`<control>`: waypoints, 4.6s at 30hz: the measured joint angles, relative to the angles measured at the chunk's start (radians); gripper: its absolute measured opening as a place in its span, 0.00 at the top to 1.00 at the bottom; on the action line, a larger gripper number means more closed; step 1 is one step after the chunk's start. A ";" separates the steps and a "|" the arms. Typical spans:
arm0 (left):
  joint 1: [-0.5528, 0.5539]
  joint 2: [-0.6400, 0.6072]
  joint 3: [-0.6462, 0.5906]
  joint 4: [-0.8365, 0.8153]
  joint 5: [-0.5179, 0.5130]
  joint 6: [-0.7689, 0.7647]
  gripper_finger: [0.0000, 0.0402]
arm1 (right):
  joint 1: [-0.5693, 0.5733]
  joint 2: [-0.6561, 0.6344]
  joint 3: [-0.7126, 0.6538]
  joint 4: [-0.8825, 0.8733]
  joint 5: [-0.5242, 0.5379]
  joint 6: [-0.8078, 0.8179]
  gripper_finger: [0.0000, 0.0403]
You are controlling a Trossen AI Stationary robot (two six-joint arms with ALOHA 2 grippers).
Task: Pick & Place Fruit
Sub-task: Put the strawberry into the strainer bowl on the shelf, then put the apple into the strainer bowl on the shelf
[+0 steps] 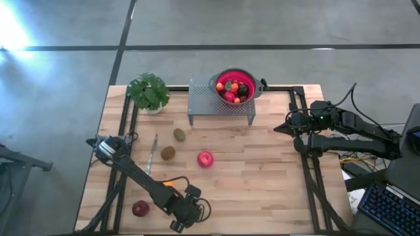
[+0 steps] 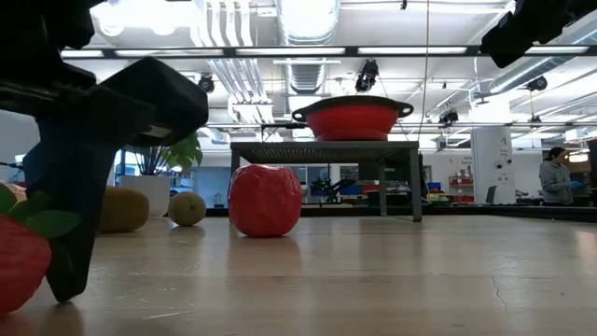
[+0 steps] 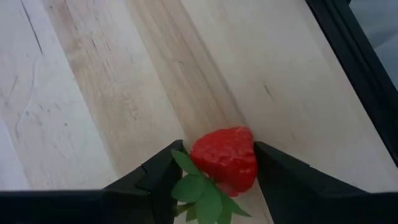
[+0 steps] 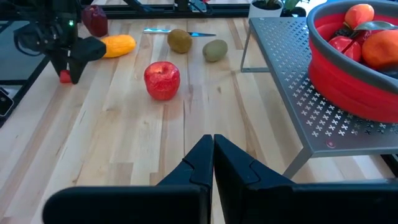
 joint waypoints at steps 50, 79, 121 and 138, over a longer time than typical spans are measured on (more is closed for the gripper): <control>0.620 -0.082 0.513 -0.040 -0.675 0.712 0.63 | 0.000 0.000 0.000 0.000 0.000 -0.001 0.98; 1.081 -0.077 0.527 -0.023 -0.150 0.487 0.63 | 0.000 0.000 0.000 0.000 0.000 -0.002 0.98; 0.770 -0.446 0.456 -0.408 -0.156 0.484 0.42 | 0.000 0.000 0.000 -0.001 0.000 0.000 0.98; 0.452 -0.461 0.277 -0.479 -0.171 0.275 0.42 | 0.000 0.000 0.000 -0.001 0.000 -0.001 0.98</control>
